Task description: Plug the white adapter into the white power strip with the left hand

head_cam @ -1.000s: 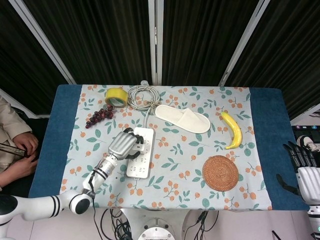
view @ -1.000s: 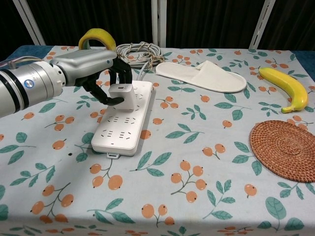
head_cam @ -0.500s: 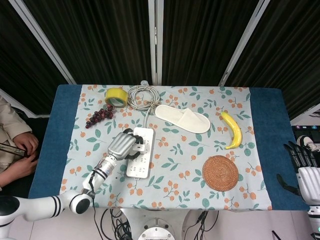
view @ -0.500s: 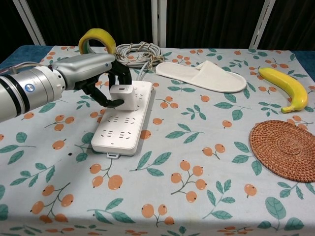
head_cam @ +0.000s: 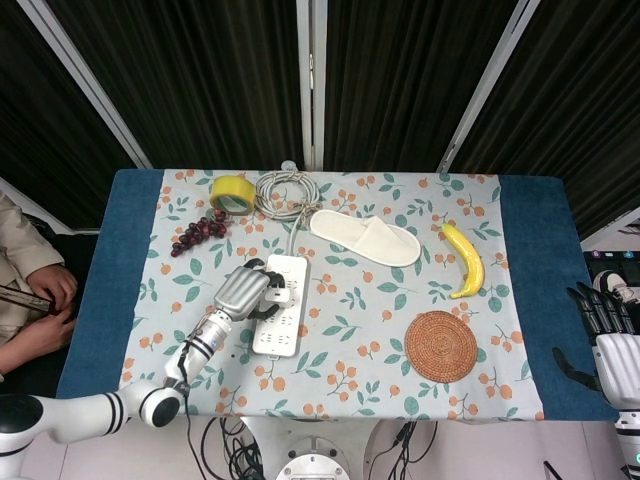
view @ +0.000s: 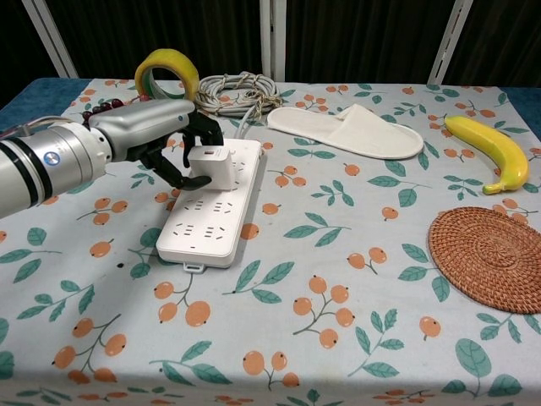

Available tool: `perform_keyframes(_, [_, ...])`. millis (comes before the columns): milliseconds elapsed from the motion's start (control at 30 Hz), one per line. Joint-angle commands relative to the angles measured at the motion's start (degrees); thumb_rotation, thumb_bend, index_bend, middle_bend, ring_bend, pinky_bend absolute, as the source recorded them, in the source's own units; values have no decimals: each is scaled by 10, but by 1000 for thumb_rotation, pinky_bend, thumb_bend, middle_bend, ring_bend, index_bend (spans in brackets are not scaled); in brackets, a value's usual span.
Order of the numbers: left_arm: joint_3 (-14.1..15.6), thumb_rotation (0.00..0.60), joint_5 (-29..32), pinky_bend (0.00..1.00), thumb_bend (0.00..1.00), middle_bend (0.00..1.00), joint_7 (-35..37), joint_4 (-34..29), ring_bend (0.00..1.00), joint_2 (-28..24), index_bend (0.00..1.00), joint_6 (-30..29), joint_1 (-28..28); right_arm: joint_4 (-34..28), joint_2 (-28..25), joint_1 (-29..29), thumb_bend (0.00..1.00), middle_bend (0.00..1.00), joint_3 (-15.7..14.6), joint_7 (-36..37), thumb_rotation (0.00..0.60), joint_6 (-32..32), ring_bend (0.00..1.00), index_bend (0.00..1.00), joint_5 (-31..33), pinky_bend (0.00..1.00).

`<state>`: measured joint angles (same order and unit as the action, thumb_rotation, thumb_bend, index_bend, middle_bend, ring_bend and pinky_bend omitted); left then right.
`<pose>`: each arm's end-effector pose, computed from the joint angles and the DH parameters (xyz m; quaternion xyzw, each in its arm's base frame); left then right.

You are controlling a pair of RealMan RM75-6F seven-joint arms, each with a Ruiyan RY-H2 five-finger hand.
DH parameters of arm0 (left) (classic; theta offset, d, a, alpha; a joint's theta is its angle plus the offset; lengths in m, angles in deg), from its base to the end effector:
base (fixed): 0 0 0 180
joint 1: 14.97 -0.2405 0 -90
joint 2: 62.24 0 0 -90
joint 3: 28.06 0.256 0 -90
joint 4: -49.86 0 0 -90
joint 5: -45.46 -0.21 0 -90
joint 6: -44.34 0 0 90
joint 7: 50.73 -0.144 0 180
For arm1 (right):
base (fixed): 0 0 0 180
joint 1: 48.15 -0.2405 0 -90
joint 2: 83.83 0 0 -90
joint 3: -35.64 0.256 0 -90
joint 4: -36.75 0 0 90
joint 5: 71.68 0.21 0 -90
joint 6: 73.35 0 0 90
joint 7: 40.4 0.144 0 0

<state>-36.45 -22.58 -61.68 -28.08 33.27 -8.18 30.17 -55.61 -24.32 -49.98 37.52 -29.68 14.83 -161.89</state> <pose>-0.1314 0.3390 -0.0565 -0.7550 -0.3988 -0.3870 0.3482 -0.3139 -0.1610 0.1851 0.5780 -0.4083 0.4286 0.5617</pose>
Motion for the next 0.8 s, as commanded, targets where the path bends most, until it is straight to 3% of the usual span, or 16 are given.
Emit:
perform_keyframes(33, [0, 600, 0, 209, 510, 713, 0, 0, 503, -1, 676, 2, 0, -1, -1, 0, 235, 7, 0, 0, 600, 1, 0, 0, 0, 0])
perform_keyframes(100, [1, 600, -4, 209, 509, 683, -1, -5, 494, -4, 626, 4, 1, -1, -1, 1, 235, 7, 0, 1, 600, 1, 0, 0, 0, 0])
perform_keyframes(267, [4, 600, -7, 205, 506, 513, -8, -19, 408, -12, 388, 10, 3, 1, 0, 1, 235, 7, -1, 3, 600, 1, 0, 0, -1, 0])
perform_keyframes(800, [6, 600, 16, 166, 468, 255, -52, -68, 227, -40, 188, 22, 9, 8, 1, 3, 235, 8, 0, 13, 600, 4, 0, 0, -2, 0])
